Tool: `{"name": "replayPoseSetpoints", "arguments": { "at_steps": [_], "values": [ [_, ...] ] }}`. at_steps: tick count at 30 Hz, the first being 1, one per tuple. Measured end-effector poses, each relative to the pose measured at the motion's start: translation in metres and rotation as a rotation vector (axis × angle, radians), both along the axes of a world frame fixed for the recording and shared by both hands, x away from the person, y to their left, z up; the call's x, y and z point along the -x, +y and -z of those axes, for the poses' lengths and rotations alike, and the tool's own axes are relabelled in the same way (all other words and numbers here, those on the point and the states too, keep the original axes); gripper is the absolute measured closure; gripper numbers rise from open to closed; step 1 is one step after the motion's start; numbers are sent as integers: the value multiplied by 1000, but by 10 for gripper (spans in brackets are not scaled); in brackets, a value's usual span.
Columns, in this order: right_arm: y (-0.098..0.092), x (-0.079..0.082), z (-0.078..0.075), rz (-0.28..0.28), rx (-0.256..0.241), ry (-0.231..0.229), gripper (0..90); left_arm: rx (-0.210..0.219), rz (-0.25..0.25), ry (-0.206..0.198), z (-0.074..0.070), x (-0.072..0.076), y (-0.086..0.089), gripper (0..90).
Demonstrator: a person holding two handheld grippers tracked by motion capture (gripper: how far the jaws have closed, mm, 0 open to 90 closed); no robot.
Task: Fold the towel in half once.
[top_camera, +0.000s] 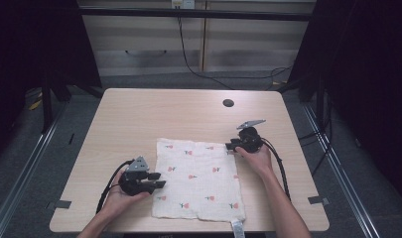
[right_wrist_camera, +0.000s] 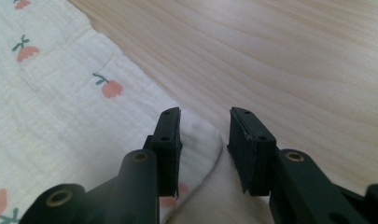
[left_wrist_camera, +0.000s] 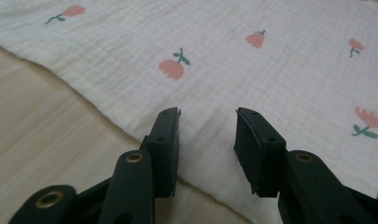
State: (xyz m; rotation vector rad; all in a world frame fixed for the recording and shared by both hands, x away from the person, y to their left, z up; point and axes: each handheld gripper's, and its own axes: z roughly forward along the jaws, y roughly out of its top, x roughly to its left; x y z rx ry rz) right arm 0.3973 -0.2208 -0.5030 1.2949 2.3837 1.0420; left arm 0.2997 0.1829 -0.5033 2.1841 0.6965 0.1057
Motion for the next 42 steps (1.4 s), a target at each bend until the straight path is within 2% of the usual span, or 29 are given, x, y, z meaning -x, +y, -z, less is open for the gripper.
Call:
{"name": "replayPoseSetpoints", "arguments": {
  "at_steps": [3,8,9,11,14,18,23,24,28,29,31,32,34,35,37,38,40,42],
  "values": [
    [1,1,1,-12,-6,-8,756,1,-2,6,0,0,0,598],
    [3,6,1,-3,-14,-2,852,-7,4,8,-1,1,1,598],
    [3,7,1,-2,-11,-7,859,-5,5,12,-1,1,1,598],
    [2,8,1,5,-36,-9,866,-4,3,23,-2,1,2,598],
    [0,10,0,4,-59,-15,869,-32,-3,16,-4,4,2,619],
    [-1,17,-3,6,-80,-31,869,-13,25,59,-4,3,4,615],
    [-4,23,-5,5,-76,-40,869,-20,-22,38,-9,-3,7,510],
    [-5,23,-5,11,-82,-40,869,-4,-29,49,-12,-6,8,502],
    [-3,22,-3,8,-81,-40,869,50,-71,33,-25,-22,14,475],
    [-3,22,-2,6,-79,-37,869,53,-90,24,-28,-28,17,466],
    [-1,21,-2,5,-81,-39,869,82,-128,56,-30,-41,22,447],
    [0,21,-2,4,-83,-39,869,100,-145,58,-32,-46,24,446],
    [2,18,-2,6,-80,-38,869,114,-184,39,-35,-57,27,448],
    [4,16,-3,5,-86,-42,869,119,-194,45,-36,-63,29,450],
    [8,13,-5,4,-93,-44,869,104,-216,25,-37,-73,29,465],
    [10,12,-6,1,-91,-43,869,102,-219,37,-37,-79,30,471],
    [13,11,-7,-8,-91,-47,869,98,-217,25,-36,-90,29,503],
    [14,11,-8,-11,-91,-52,869,85,-251,32,-33,-102,29,491]
  ]
}}
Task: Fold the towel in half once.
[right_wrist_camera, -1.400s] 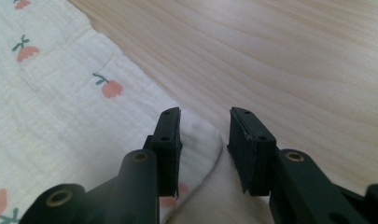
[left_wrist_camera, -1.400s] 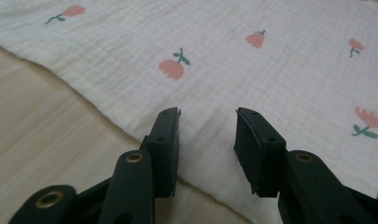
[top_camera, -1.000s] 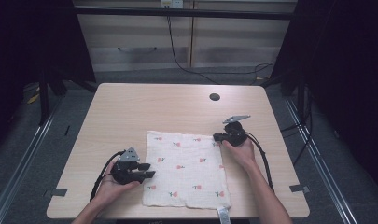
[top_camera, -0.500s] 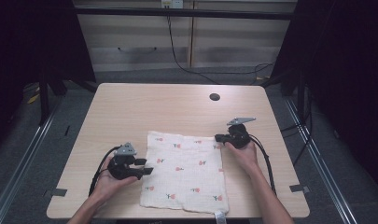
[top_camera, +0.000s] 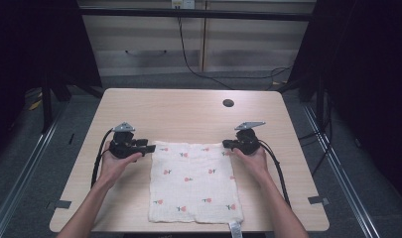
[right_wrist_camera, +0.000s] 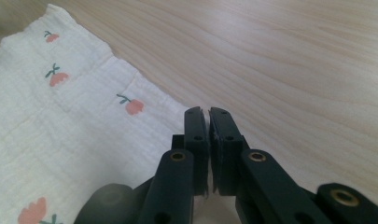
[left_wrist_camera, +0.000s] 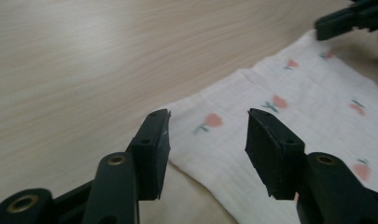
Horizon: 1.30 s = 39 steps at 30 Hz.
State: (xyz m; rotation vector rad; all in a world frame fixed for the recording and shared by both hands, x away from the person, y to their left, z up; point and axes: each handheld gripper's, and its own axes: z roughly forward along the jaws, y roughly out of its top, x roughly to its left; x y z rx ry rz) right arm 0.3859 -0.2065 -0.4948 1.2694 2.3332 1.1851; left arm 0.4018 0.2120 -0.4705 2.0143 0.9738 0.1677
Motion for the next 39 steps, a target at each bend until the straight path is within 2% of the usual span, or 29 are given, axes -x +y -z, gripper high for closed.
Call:
{"name": "replayPoseSetpoints", "arguments": {
  "at_steps": [3,7,8,9,10,14,16,20,21,22,28,31,33,37,39],
  "values": [
    [0,0,1,0,-5,3,869,22,-27,17,4,-13,0,517],
    [-1,-1,3,3,-6,10,869,-19,-22,36,13,-23,-3,536],
    [-2,-1,3,0,-9,10,869,-19,-21,39,15,-25,-3,536],
    [-2,-1,3,1,-11,10,869,7,-29,43,16,-27,-2,540],
    [-2,-1,3,0,-10,10,869,9,-30,45,18,-29,-2,560],
    [-2,1,1,-4,-3,10,868,-20,-21,47,21,-34,-7,609],
    [-4,0,0,-2,-5,11,868,-33,-13,44,22,-34,-10,645],
    [-7,1,1,9,-15,9,868,-65,-2,41,28,-34,-13,648],
    [-7,1,2,9,-14,12,868,-45,-11,45,29,-35,-13,648],
    [-7,1,2,7,-12,12,868,-45,-8,50,30,-35,-14,648],
    [-6,2,3,6,-18,16,867,-109,1,11,34,-30,-24,721],
    [-6,2,3,5,-19,11,867,-113,10,0,35,-28,-25,803],
    [-7,2,2,4,-21,9,867,-94,11,5,36,-27,-25,863],
    [-7,2,1,5,-22,8,867,-81,9,6,35,-26,-24,879],
    [-8,3,0,9,-26,11,867,-55,8,2,33,-25,-23,880]
  ]
}}
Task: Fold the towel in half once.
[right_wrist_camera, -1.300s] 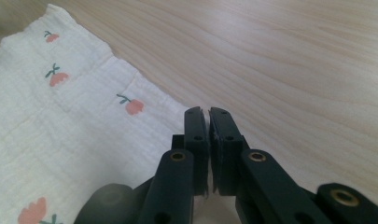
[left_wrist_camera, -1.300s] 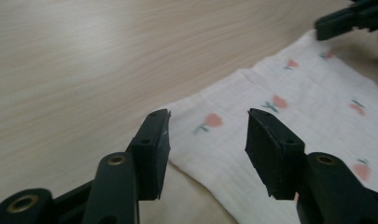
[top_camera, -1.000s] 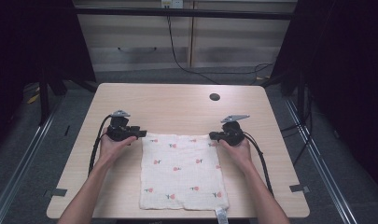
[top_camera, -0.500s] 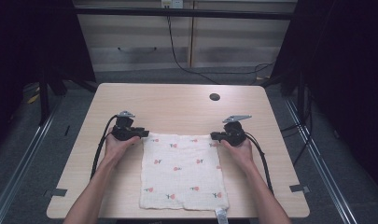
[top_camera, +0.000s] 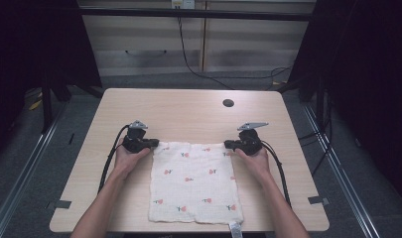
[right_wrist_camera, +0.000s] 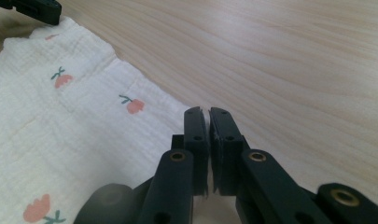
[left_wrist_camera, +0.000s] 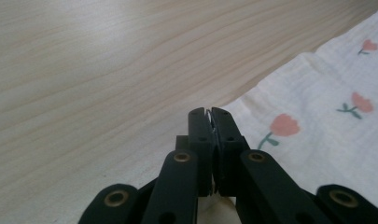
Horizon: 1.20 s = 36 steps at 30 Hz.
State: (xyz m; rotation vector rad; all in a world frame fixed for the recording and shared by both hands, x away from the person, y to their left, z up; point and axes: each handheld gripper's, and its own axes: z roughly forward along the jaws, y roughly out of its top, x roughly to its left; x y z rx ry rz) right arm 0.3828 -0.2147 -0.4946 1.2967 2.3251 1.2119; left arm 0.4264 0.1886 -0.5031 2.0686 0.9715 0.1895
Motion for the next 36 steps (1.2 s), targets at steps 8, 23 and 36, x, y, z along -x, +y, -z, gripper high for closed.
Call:
{"name": "replayPoseSetpoints", "arguments": {
  "at_steps": [8,23,36],
  "values": [
    [-7,4,-8,5,-1,-23,868,67,-6,-27,-19,6,3,882],
    [-10,5,-27,-25,-27,-40,870,136,-21,-90,-50,12,15,883],
    [-14,-2,-70,-24,-56,-113,872,189,9,-191,-100,17,13,884]
  ]
}}
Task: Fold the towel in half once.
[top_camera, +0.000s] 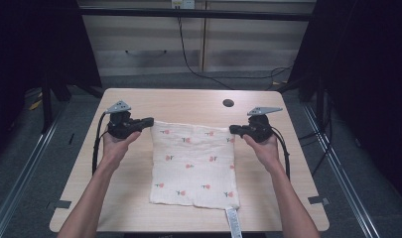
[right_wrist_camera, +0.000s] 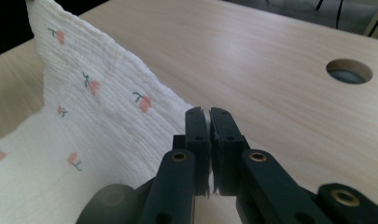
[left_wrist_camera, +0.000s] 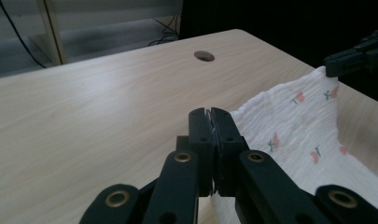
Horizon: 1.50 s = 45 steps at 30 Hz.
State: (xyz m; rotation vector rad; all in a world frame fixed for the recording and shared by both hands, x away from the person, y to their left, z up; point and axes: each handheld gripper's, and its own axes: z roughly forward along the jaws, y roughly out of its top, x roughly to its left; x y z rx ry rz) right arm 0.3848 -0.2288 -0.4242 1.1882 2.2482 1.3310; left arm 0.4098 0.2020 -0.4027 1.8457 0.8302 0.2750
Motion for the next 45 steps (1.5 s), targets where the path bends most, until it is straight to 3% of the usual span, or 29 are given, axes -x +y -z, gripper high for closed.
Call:
{"name": "replayPoseSetpoints", "arguments": {
  "at_steps": [3,7,16,19,23,28,31,40,45],
  "values": [
    [-2,-1,-12,1,-22,-24,872,-12,-4,-7,-7,-2,-1,884],
    [-8,-1,-22,7,-58,-51,872,14,-5,-17,-16,-3,4,884],
    [-9,-9,-49,15,-73,-102,874,21,13,-78,-43,2,-2,884],
    [-7,-4,-47,0,-66,-100,875,10,24,-69,-35,5,-4,884],
    [-6,3,-32,-17,-37,-77,875,22,22,-35,-17,8,0,884],
    [-8,17,-19,-37,-33,-65,875,6,39,-25,0,22,4,884],
    [-11,26,-16,-43,-62,-63,874,-25,56,-26,7,32,4,883],
    [-9,54,-6,-87,-16,-50,874,-58,83,-36,13,53,7,883],
    [-11,69,13,-85,-21,-15,873,-97,82,7,37,60,9,882]
  ]
}}
